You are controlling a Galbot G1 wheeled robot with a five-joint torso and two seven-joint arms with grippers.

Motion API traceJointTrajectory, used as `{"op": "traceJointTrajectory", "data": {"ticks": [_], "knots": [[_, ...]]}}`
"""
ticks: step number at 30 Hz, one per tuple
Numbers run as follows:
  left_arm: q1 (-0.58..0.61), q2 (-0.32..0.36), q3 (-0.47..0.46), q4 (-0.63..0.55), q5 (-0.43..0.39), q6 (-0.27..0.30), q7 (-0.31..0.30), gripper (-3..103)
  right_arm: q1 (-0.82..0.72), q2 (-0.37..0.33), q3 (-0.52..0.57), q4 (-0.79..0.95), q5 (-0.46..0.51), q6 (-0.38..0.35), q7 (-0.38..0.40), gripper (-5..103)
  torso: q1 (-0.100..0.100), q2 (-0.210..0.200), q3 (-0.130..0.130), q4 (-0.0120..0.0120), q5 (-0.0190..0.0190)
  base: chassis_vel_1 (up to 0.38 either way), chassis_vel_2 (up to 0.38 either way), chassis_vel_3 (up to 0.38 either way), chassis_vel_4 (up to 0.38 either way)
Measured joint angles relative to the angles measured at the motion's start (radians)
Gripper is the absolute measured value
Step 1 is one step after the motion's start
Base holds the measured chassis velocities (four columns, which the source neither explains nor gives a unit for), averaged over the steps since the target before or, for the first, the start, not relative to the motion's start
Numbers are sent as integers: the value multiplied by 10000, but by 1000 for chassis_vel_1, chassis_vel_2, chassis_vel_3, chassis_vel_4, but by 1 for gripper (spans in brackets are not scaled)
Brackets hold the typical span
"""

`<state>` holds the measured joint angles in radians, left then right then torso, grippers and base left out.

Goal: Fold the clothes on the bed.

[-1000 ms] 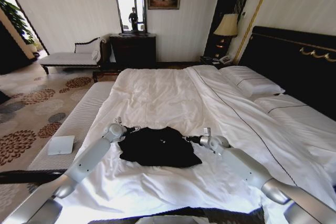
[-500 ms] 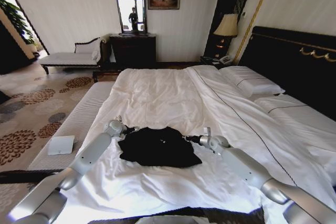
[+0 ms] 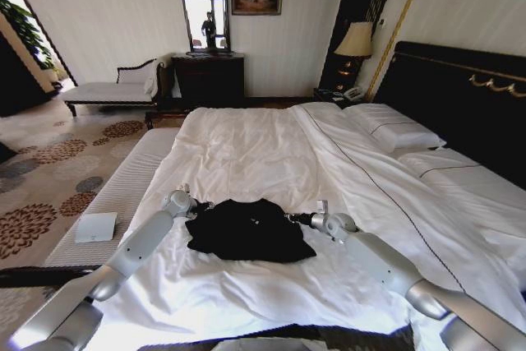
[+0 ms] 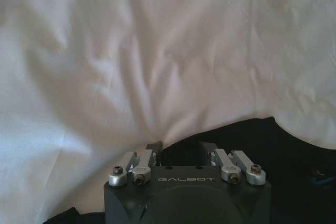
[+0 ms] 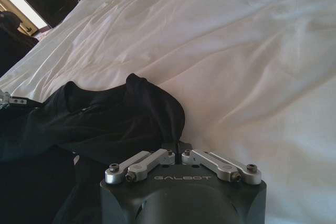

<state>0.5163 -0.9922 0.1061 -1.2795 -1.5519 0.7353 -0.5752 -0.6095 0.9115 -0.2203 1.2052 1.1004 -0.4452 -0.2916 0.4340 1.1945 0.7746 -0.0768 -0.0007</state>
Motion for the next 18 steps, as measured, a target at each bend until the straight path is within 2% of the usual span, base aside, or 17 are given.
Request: {"op": "traceJointTrajectory", "data": {"ticks": [1,4,5,8,10,11,18], "knots": [[3,8,12,-4,11,0,19,42,4,1,0,-6,2,1,1,1,-1,-1,0,0,0,0,0,0,0],[-14,60,86,13,137,53,213,26,68,8,-27,-66,10,12,7,1,0,0,0,0,-1,0,0,0,0],[-14,60,86,13,137,53,213,26,68,8,-27,-66,10,12,7,1,0,0,0,0,-1,0,0,0,0],[-35,96,84,11,151,53,250,10,97,10,-46,-65,24,14,24,1,0,0,0,0,-1,0,0,0,0],[-35,119,78,-14,154,53,256,10,103,9,-53,-56,27,14,31,1,0,0,0,-1,-1,0,0,0,0],[-35,144,60,-38,162,53,262,2,109,6,-63,-45,30,14,37,1,0,0,0,-1,-1,0,0,0,0],[34,299,-4,-201,192,-26,402,0,121,-6,-64,19,43,14,79,1,0,0,0,0,-2,0,0,0,0]]}}
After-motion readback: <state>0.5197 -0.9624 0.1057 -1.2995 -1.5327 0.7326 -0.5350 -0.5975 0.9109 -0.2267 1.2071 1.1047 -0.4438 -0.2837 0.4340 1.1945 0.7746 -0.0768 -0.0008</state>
